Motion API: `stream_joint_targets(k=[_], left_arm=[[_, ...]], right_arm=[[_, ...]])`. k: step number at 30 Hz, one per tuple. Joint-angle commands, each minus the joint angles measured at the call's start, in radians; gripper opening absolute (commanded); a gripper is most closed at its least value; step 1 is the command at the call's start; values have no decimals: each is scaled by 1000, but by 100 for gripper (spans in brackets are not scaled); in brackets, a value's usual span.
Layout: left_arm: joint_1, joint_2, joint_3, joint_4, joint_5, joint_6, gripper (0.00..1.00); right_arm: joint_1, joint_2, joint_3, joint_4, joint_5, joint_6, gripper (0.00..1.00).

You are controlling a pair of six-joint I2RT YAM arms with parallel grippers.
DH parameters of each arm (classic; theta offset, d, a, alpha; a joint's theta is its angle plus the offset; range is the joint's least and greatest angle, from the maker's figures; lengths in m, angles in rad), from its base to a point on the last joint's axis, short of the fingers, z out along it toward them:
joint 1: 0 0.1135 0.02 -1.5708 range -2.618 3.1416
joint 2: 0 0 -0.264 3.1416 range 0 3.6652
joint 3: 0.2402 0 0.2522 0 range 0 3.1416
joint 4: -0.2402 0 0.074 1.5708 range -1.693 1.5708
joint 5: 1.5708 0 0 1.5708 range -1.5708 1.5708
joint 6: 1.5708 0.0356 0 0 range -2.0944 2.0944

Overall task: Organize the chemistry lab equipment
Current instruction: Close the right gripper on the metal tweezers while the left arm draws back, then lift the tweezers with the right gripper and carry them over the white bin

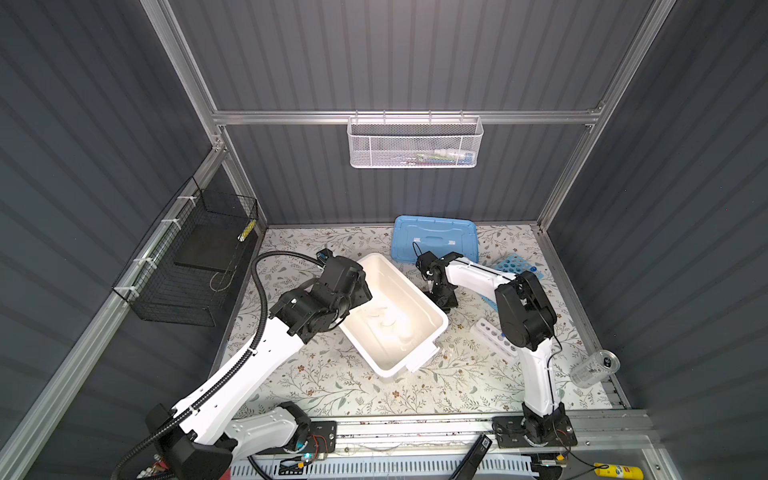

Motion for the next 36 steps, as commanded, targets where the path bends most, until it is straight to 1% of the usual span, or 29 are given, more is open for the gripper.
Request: stream_joint_targets(k=[1,9,12,20,36], left_arm=[[2,-31,-10,-20,-23,-4,67],[3,-58,-27,-32,-38,-2,67],[3,-68,-37,-32,-40,-5,67],[3,-84,-50,-37,-49,-11,67],[3,-99,-68,-24,-68,-21,67]], right_arm=[[2,89,-23,58,37,-19,12],[7,80,-30,81,35,-30,0],[7,72,-24,76,38,-34,0],[-2,-21,10,36,58,-31,0],[-78,-137,154,-120,66,-87,0]])
